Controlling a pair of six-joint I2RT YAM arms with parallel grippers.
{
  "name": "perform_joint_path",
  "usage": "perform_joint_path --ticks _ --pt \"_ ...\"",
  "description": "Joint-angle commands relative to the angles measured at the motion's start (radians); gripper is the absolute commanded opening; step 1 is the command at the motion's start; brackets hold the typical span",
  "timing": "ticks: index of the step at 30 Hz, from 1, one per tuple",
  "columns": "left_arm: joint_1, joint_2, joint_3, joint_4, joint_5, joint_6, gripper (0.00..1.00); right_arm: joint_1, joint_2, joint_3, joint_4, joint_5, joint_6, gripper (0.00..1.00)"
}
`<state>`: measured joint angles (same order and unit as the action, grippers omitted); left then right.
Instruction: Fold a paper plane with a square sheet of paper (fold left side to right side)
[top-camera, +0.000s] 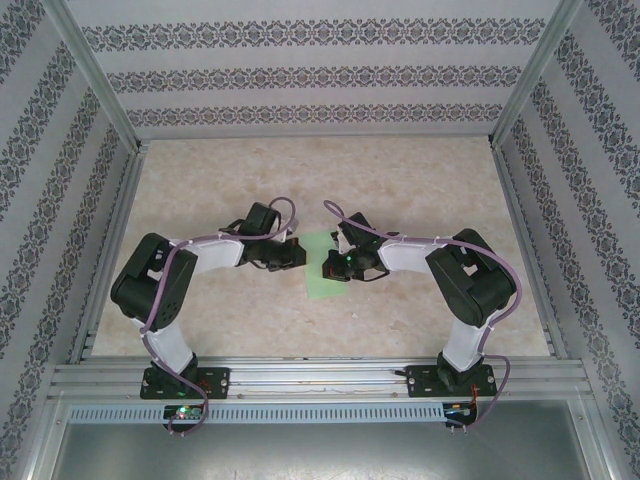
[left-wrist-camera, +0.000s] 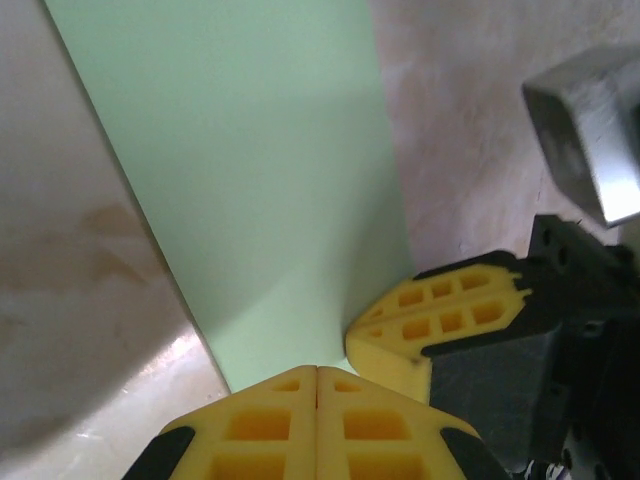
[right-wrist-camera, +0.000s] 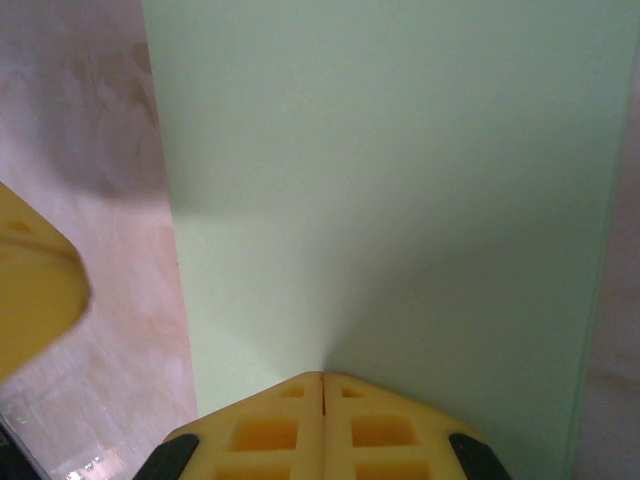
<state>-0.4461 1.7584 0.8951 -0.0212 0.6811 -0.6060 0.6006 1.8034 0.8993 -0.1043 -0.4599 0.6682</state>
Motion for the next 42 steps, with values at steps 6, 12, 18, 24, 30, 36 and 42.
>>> perform_joint_path --ticks 6,12,18,24,30,36,42 --pt "-0.038 0.044 -0.057 0.136 0.028 -0.085 0.05 0.024 0.085 -0.03 -0.144 0.125 0.001 0.0" --pt "-0.047 0.047 -0.061 0.137 0.026 -0.087 0.05 0.024 0.088 -0.027 -0.154 0.134 -0.003 0.0" --pt "-0.051 0.08 -0.046 0.133 0.026 -0.089 0.05 0.024 0.09 -0.025 -0.167 0.144 -0.009 0.0" --pt "-0.051 0.1 -0.013 0.057 -0.039 -0.06 0.05 0.025 0.091 -0.023 -0.182 0.157 -0.015 0.0" --pt "-0.045 0.111 0.008 0.0 -0.106 -0.031 0.05 0.024 0.089 -0.03 -0.19 0.168 -0.016 0.0" --pt "-0.01 0.149 0.051 -0.005 -0.113 -0.018 0.05 0.021 0.086 -0.036 -0.186 0.172 -0.013 0.0" --pt "0.035 0.171 0.077 -0.01 -0.124 -0.003 0.05 0.012 0.08 -0.046 -0.183 0.175 -0.013 0.0"
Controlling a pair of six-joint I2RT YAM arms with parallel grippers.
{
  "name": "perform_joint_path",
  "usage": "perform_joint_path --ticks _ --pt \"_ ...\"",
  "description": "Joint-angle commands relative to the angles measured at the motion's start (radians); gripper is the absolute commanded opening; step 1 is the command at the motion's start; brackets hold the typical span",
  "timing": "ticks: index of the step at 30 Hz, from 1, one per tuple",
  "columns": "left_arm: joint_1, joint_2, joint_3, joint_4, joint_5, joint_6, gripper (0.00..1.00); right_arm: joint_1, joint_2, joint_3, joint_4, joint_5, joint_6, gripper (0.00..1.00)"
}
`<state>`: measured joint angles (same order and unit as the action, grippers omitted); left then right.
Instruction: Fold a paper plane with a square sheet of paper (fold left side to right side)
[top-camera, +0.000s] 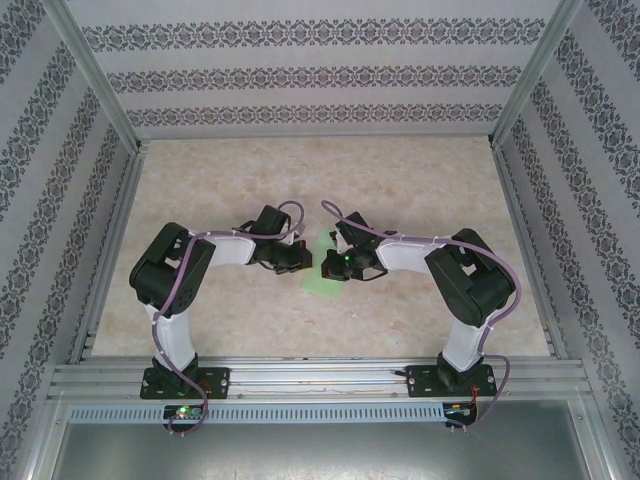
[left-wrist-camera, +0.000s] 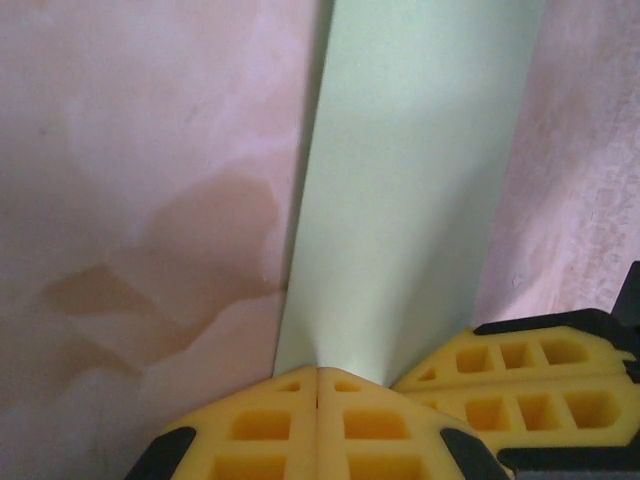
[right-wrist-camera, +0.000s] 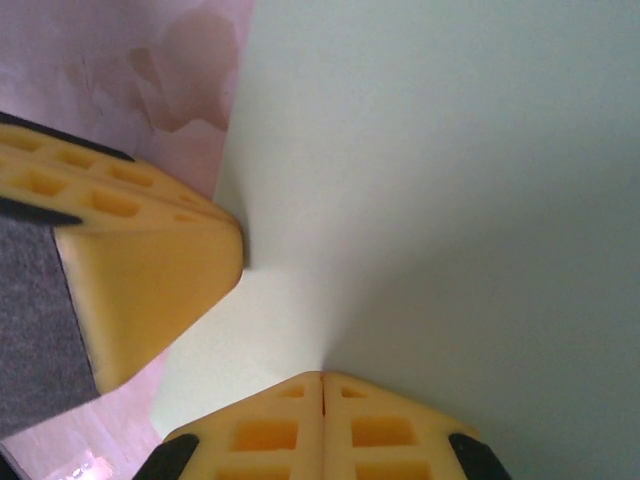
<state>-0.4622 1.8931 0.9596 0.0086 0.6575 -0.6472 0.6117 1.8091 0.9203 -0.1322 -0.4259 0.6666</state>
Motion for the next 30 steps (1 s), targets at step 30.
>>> perform_joint_path --ticks 30 --pt "-0.047 -0.13 -0.085 -0.001 -0.019 -0.07 0.05 -0.097 0.049 -0.019 -0.223 0.056 -0.23 0.0"
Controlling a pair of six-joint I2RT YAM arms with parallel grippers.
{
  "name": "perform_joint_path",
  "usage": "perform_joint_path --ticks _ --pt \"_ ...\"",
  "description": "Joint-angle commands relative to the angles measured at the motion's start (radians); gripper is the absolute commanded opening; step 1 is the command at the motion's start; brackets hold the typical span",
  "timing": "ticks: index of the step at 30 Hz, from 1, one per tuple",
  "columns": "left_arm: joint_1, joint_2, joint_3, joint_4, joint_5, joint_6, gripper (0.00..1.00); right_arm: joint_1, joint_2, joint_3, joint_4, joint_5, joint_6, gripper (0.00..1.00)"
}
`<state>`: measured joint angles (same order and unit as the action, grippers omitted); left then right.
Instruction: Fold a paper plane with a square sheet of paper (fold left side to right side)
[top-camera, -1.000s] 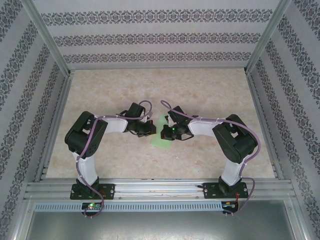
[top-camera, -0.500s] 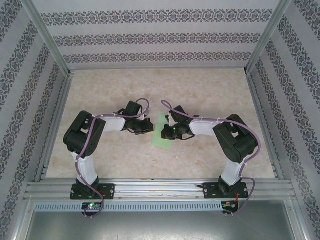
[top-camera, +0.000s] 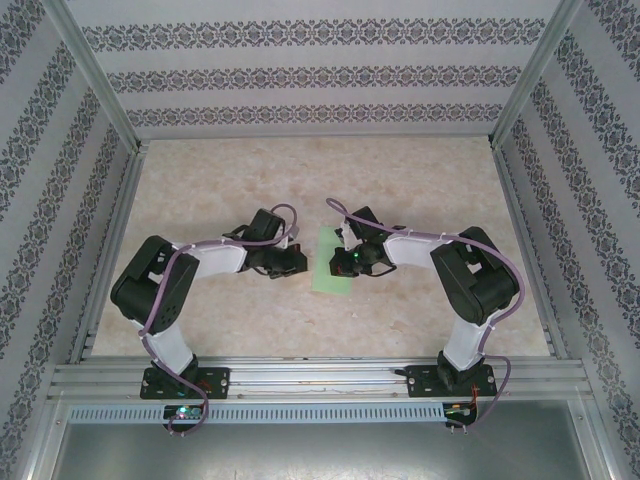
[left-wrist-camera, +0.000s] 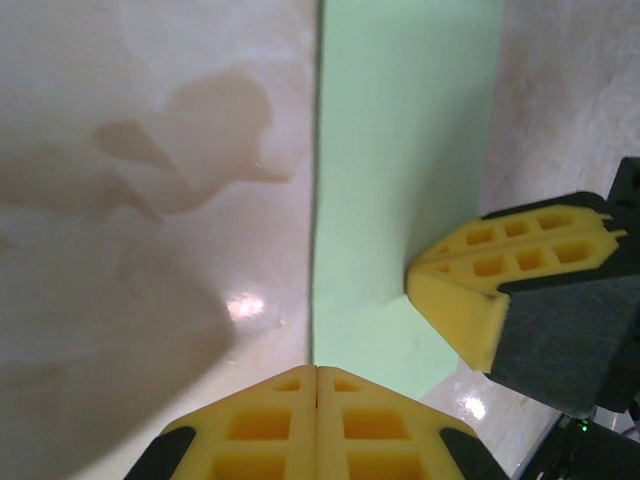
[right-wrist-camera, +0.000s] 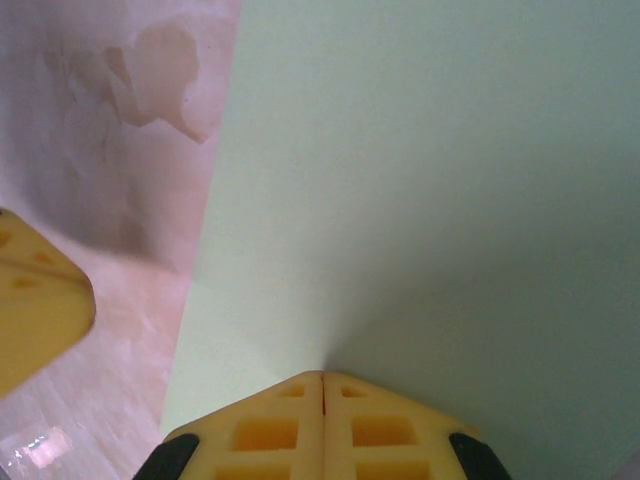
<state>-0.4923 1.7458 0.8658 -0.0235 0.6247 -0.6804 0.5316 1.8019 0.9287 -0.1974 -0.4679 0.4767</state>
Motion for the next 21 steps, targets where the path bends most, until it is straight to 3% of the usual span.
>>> perform_joint_path --ticks 1,21 --pt "-0.02 0.027 0.018 0.035 0.016 -0.04 0.05 -0.016 0.057 -0.025 -0.158 0.097 -0.04 0.0" --pt "-0.029 0.183 0.142 0.066 0.038 -0.035 0.05 -0.013 0.061 -0.021 -0.163 0.094 -0.033 0.0"
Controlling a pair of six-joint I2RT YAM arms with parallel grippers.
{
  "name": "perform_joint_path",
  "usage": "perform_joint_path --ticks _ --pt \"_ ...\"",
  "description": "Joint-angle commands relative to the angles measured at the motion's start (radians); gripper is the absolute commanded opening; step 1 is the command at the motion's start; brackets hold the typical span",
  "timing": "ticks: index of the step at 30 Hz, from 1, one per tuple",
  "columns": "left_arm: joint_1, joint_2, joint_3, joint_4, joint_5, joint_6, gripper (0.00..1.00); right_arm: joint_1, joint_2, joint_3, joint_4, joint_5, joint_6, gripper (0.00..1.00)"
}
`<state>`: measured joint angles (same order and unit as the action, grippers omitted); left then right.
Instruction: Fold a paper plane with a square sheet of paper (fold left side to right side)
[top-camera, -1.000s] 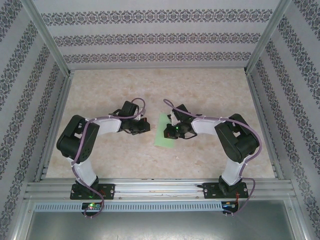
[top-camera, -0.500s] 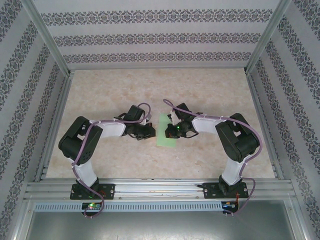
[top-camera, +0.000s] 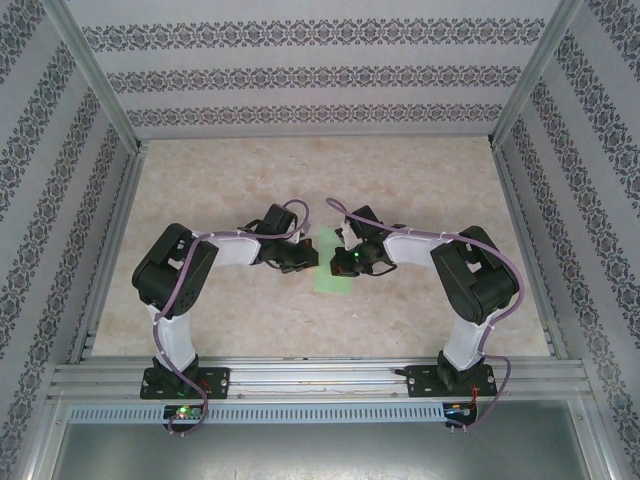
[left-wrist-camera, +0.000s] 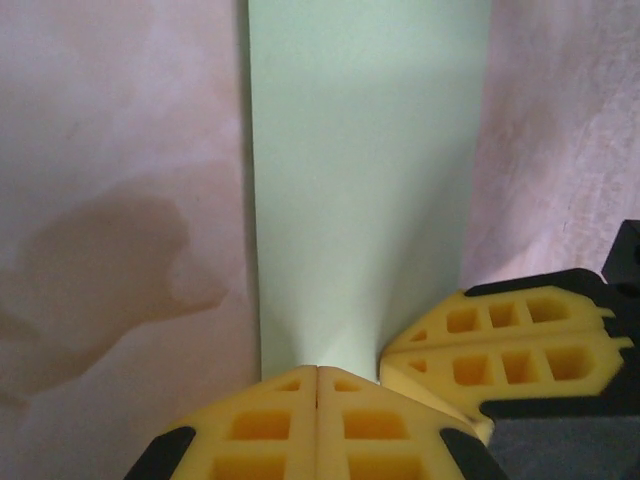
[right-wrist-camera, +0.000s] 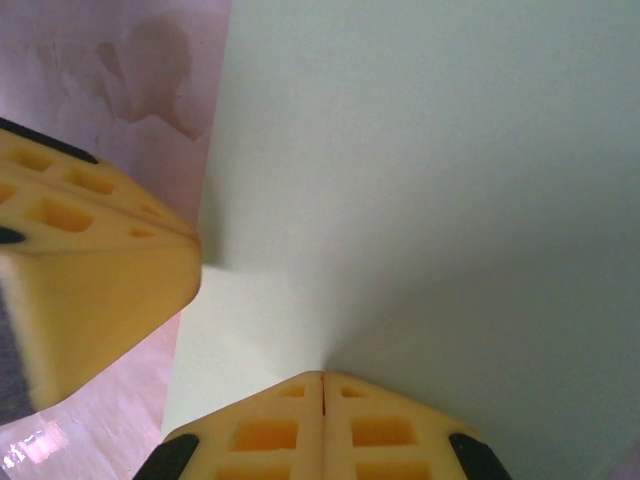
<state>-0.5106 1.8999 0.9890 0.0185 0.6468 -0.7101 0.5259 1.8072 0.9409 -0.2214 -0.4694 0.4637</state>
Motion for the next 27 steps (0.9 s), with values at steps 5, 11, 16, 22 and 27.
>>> perform_joint_path --ticks 5,11,16,22,27 --pt "-0.011 0.044 0.019 -0.03 -0.026 0.025 0.05 -0.009 0.037 -0.028 -0.11 0.052 0.004 0.0" --pt "-0.011 0.026 -0.03 -0.044 -0.037 0.025 0.02 -0.033 -0.066 -0.027 -0.01 -0.051 0.096 0.2" --pt "-0.015 0.002 -0.07 -0.035 -0.05 0.007 0.02 -0.082 -0.194 -0.067 -0.021 -0.064 0.126 0.3" --pt "-0.021 -0.018 -0.096 -0.017 -0.065 -0.019 0.01 -0.114 -0.283 -0.176 -0.075 -0.086 0.161 0.31" --pt "-0.027 -0.025 -0.104 -0.011 -0.075 -0.034 0.01 -0.075 -0.292 -0.23 -0.048 -0.107 0.222 0.31"
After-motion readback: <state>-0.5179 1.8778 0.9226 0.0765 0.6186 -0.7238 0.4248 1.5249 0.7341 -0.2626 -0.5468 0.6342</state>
